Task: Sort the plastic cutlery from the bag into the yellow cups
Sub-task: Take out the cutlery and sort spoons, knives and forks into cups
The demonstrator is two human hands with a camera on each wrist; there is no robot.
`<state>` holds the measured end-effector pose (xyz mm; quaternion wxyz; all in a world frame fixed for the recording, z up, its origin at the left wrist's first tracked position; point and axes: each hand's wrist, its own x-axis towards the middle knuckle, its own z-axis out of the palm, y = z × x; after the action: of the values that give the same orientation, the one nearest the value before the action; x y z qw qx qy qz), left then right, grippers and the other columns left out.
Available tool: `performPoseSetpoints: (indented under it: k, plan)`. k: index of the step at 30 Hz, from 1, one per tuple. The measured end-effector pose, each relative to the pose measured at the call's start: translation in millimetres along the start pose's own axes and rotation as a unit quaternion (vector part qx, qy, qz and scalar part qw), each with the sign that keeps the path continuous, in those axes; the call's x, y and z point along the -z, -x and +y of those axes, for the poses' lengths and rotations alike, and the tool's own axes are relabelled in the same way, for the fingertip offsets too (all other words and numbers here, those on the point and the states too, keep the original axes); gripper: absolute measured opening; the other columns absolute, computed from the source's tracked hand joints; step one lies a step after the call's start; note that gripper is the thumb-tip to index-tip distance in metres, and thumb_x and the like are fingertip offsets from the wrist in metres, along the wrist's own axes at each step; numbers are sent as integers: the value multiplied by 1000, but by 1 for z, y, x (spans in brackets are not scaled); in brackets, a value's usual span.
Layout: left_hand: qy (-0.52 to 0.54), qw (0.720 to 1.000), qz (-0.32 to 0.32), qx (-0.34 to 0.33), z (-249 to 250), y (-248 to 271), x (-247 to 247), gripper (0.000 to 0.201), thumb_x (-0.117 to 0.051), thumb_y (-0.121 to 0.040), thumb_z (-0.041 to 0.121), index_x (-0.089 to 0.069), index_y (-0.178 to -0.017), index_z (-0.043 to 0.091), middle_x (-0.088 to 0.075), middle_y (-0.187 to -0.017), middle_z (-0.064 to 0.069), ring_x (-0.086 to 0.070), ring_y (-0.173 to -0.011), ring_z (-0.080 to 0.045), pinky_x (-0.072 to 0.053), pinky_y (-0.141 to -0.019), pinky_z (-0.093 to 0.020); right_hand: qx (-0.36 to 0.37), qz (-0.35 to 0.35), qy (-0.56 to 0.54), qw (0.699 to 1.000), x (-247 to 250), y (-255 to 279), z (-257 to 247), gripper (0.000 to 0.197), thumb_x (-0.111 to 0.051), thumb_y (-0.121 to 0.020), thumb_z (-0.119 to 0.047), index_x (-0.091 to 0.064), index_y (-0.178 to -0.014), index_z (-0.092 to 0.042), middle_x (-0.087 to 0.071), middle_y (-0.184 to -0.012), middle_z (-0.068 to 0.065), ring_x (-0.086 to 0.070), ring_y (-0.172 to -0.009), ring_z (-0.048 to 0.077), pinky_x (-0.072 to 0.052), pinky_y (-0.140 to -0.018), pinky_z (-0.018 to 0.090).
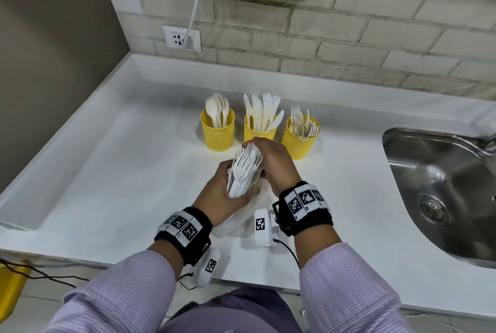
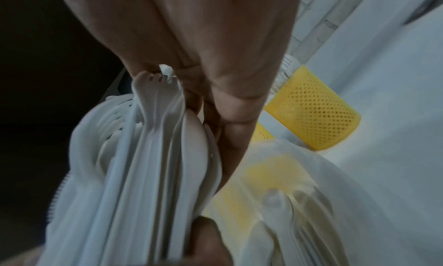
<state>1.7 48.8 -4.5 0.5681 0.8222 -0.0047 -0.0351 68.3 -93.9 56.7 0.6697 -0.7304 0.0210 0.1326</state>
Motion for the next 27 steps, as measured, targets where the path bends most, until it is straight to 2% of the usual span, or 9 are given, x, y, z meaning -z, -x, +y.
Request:
performPoseSetpoints:
  k: [3,7,9,13,16,19,22,25,27]
  plan:
    - [-3,999,44,4,9,-2,1,83,-86,-78,18,-36,-144,24,-62,-116,22,-63,-103,5,-46,-82,-9,58,16,44,997,-1,5,-6,24,-55,-84,-36,-78,-83,-29,-77,-88,-6,-70,-96,22,-53,-91,44]
    - [-9,996,78,-32,24,-5,4,92,-83,-80,12,-26,-150,29,-55,-110,33,-55,-92,27,-38,-75,4,115,20,73,990,0,11,-21,27,-51,-92,-34,-75,-95,-22,-75,-91,0,-69,-94,18,-52,-88,39]
    - [-29,996,81,-36,31,-8,5,72,-82,-82,19,-42,-141,27,-62,-108,25,-56,-92,24,-39,-74,3,129,25,61,989,0,13,-30,28,-49,-93,-33,-73,-98,-19,-75,-94,-2,-68,-97,16,-51,-89,36]
    - [-47,997,66,-13,41,-13,7,19,-79,-84,28,-64,-95,30,-67,-83,17,-60,-69,10,-41,-65,-16,142,8,66,988,-1,21,-45,29,-48,-99,-32,-70,-113,-19,-70,-106,-10,-63,-107,10,-44,-90,25]
    - [-2,999,41,-24,50,-15,10,16,-79,-85,21,-66,-92,28,-69,-78,18,-61,-65,8,-42,-64,-17,184,7,129,974,-2,29,-55,30,-50,-104,-30,-63,-129,-19,-66,-120,-9,-58,-116,8,-41,-99,25]
    - [16,999,24,-36,59,-16,11,24,-80,-84,10,-64,-91,26,-67,-70,29,-60,-67,15,-39,-62,-4,289,49,238,926,-3,35,-66,50,-43,-99,-39,-56,-142,-15,-51,-149,0,-42,-140,11,-32,-116,28]
    - [-4,998,39,-48,67,-16,10,37,-79,-82,2,-54,-80,29,-62,-59,27,-55,-60,18,-37,-56,-2,321,82,357,874,-7,38,-79,62,-34,-99,-47,-48,-148,-12,-41,-159,6,-32,-150,22,-26,-122,44]
    - [-92,991,59,-77,79,-20,7,13,-70,-88,4,-61,-88,14,-56,-72,11,-53,-60,10,-35,-55,-5,273,68,532,799,-17,46,-86,55,-30,-104,-49,-62,-129,-12,-62,-136,9,-48,-137,30,-31,-115,55]
    - [-111,989,64,-78,84,-19,4,5,-66,-92,8,-66,-95,4,-51,-75,9,-52,-62,6,-34,-58,-8,261,42,551,791,-18,48,-89,52,-30,-106,-49,-67,-111,-12,-69,-111,9,-61,-113,32,-42,-101,47]
